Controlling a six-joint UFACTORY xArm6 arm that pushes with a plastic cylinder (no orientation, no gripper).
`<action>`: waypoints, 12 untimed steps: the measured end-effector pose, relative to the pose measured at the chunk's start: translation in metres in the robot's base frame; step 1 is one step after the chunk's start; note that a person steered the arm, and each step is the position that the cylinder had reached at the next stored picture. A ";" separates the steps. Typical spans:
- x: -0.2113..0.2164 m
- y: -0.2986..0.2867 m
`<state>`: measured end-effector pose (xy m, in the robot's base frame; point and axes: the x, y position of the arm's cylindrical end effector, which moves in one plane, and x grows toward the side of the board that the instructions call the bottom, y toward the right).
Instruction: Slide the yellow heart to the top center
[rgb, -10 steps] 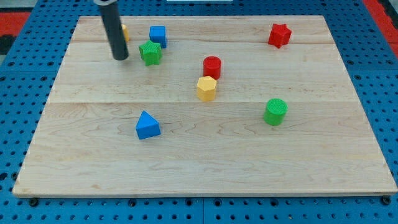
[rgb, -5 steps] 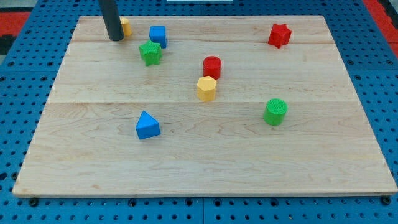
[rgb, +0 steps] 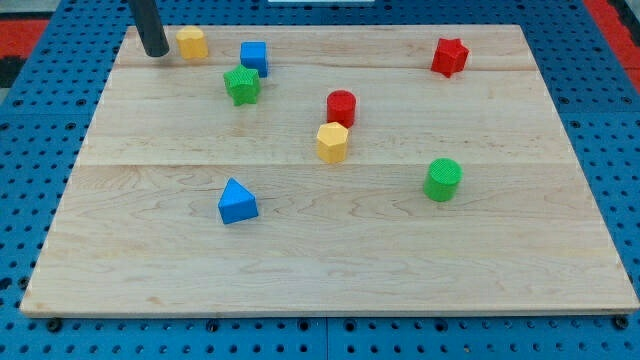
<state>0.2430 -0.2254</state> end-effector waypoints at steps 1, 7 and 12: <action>-0.010 0.000; -0.010 0.039; -0.026 0.090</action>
<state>0.2169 -0.1352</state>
